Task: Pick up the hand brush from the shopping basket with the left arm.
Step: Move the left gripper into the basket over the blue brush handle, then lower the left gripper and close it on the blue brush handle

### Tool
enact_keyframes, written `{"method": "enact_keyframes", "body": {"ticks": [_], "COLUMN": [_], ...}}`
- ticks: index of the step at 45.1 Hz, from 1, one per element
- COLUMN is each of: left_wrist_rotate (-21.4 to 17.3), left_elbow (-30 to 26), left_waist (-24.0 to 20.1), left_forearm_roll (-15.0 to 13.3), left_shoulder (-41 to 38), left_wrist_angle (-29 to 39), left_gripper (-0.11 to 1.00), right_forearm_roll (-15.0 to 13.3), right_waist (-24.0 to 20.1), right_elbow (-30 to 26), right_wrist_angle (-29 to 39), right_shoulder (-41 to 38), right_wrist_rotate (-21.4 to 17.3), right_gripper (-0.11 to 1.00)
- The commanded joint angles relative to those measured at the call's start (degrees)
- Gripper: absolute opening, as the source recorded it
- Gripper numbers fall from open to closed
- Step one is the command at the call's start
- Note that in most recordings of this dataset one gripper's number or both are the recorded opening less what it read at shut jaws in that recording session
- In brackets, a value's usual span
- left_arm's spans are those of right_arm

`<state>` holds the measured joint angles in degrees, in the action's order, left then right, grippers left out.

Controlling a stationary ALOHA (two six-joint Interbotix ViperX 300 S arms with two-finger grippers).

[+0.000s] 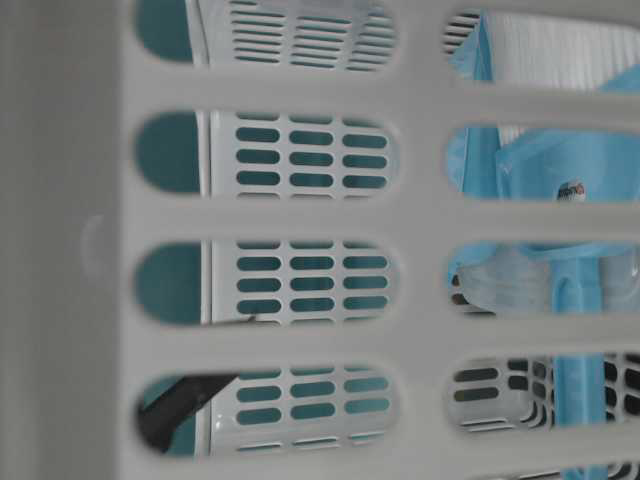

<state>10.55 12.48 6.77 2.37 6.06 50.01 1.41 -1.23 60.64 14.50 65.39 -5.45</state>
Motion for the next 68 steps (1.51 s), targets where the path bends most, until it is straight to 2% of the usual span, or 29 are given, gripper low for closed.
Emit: {"method": "enact_keyframes", "body": {"ticks": [1, 5, 7, 29, 49, 53, 55, 63, 68], "left_wrist_rotate": [0.6, 0.8, 0.8, 1.0, 0.8, 0.4, 0.4, 0.2, -0.2], "left_elbow": [-1.9, -1.7, -1.6, 0.3, 2.7, 2.6, 2.6, 2.9, 2.6], "left_waist": [1.1, 1.8, 2.2, 4.4, 4.3, 4.3, 4.4, 4.7, 4.6], "left_forearm_roll": [0.1, 0.1, 0.1, 0.1, 0.1, 0.1, 0.1, 0.1, 0.1], "left_shoulder": [-1.6, -3.7, -5.0, -14.1, -15.6, -15.6, -15.6, -13.4, -11.5], "left_wrist_angle": [0.4, 1.2, 1.6, 1.1, -2.0, -2.4, -2.3, -2.4, -1.9], "left_gripper": [0.74, 0.89, 0.91, 0.90, 0.89, 0.83, 0.75, 0.26, 0.26], "right_forearm_roll": [0.0, 0.1, 0.0, 0.2, 0.4, 0.4, 0.4, 0.4, 0.4], "right_waist": [-0.1, 0.0, -0.1, -0.1, 0.0, -0.1, -0.1, 0.0, -0.1], "right_elbow": [-0.6, -0.1, 0.3, 1.4, 2.2, 2.2, 2.3, 2.3, 2.4], "right_wrist_angle": [-0.6, -0.7, -0.7, -1.1, -1.6, -1.9, -2.0, -2.0, -2.0], "right_shoulder": [0.0, 0.0, 0.1, 1.2, 1.1, 1.2, 1.1, 1.2, 1.2], "right_wrist_rotate": [-0.1, -0.2, -0.3, -0.3, -0.3, -0.3, -0.3, -0.3, -0.3], "right_gripper": [0.80, 0.79, 0.79, 0.79, 0.79, 0.79, 0.79, 0.79, 0.79]}}
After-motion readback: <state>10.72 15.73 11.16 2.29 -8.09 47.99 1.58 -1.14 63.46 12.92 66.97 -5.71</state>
